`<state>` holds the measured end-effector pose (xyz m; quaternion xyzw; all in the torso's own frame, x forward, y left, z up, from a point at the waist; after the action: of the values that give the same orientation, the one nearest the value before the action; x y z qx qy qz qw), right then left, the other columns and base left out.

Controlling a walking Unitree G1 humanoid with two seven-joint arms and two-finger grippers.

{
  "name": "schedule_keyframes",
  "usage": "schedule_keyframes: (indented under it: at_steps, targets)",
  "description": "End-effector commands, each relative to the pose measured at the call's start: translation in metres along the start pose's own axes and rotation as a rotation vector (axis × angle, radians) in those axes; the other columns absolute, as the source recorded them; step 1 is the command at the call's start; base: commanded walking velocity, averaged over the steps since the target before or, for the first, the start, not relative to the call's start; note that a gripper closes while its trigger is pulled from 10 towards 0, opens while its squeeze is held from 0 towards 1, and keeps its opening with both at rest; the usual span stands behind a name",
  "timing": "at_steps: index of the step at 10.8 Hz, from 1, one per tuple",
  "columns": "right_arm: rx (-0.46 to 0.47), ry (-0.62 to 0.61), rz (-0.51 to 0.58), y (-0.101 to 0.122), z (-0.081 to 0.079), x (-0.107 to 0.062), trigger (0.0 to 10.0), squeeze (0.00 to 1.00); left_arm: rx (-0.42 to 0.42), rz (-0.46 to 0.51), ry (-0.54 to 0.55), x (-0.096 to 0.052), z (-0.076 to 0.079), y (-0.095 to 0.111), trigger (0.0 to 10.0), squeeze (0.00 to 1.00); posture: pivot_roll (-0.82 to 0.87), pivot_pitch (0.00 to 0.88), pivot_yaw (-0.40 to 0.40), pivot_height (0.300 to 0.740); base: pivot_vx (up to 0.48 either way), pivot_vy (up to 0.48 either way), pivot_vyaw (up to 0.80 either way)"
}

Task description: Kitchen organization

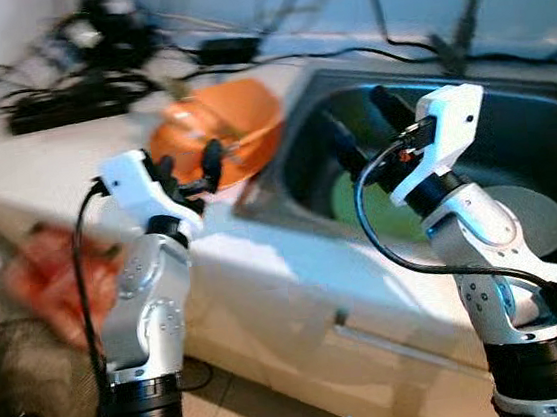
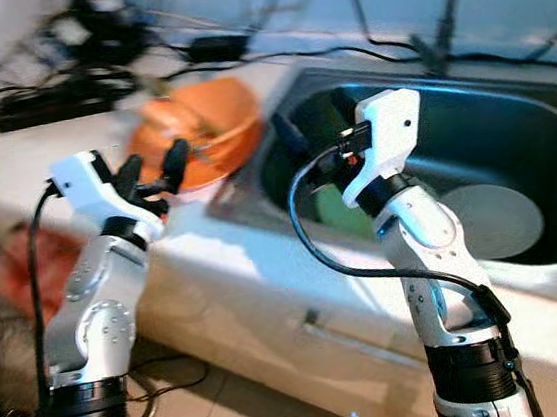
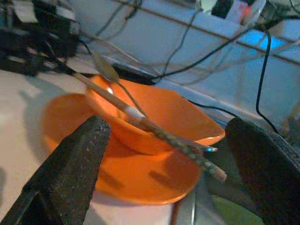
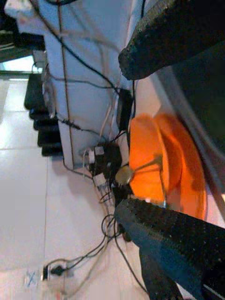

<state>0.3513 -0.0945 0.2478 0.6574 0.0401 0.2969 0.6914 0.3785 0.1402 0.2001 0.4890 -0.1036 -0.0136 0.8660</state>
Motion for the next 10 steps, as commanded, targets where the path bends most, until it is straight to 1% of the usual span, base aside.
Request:
schedule_keyframes:
  at_steps: [1, 3, 4, 5, 6, 7, 8, 10]
  targets:
    - [-0.005, 0.002, 0.010, 0.003, -0.001, 0.001, 10.0, 0.00, 0.006, 0.003, -0.003, 0.000, 0.001, 0.002, 10.0, 0.00, 0.09, 0.052, 0.098, 0.740, 0.000, 0.000, 0.00]
    - [-0.005, 0.005, 0.003, 0.000, -0.001, 0.000, 10.0, 0.00, 0.008, 0.000, 0.003, 0.003, -0.002, 0.003, 10.0, 0.00, 0.09, 0.049, 0.100, 0.740, 0.000, 0.000, 0.00]
    - [-0.003, 0.014, -0.014, -0.004, -0.002, -0.001, 10.0, 0.00, 0.008, -0.004, 0.007, 0.004, -0.005, 0.003, 10.0, 0.00, 0.09, 0.047, 0.099, 0.740, 0.000, 0.000, 0.00]
    - [0.019, 0.028, -0.053, -0.013, -0.004, -0.003, 10.0, 0.00, -0.006, -0.031, 0.010, 0.007, -0.007, -0.002, 10.0, 0.00, 0.08, 0.047, 0.099, 0.740, 0.000, 0.000, 0.00]
    - [-0.007, 0.076, -0.123, -0.028, -0.011, -0.007, 10.0, 0.00, -0.011, -0.062, 0.003, 0.011, -0.006, -0.009, 10.0, 0.00, 0.08, 0.047, 0.098, 0.740, 0.000, 0.000, 0.00]
    - [0.001, 0.139, -0.177, -0.038, -0.022, -0.013, 10.0, 0.00, -0.026, -0.065, -0.012, 0.016, -0.003, -0.011, 10.0, 0.00, 0.07, 0.051, 0.096, 0.740, 0.000, 0.000, 0.00]
    - [0.000, 0.200, -0.211, -0.044, -0.033, -0.020, 10.0, 0.00, -0.053, -0.081, -0.025, 0.021, 0.001, -0.015, 10.0, 0.00, 0.06, 0.059, 0.095, 0.740, 0.000, 0.000, 0.00]
    - [0.014, 0.266, -0.244, -0.047, -0.043, -0.030, 10.0, 0.00, -0.108, -0.110, -0.060, 0.029, 0.012, -0.025, 10.0, 0.00, 0.05, 0.076, 0.097, 0.740, 0.000, 0.000, 0.00]
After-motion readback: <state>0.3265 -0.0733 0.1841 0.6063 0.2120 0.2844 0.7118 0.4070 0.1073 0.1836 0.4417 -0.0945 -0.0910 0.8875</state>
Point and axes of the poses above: a point about 5 cm out from each wrist's last joint towards the gripper, its own x axis pointing out of the wrist towards the gripper, its own y axis along the axis of the wrist's last joint, z = x × y, the point moved 6 cm from there along x, pointing out of the wrist towards the gripper, and after that the axes turned 9 degrees about -x, right-handed, at the moved point
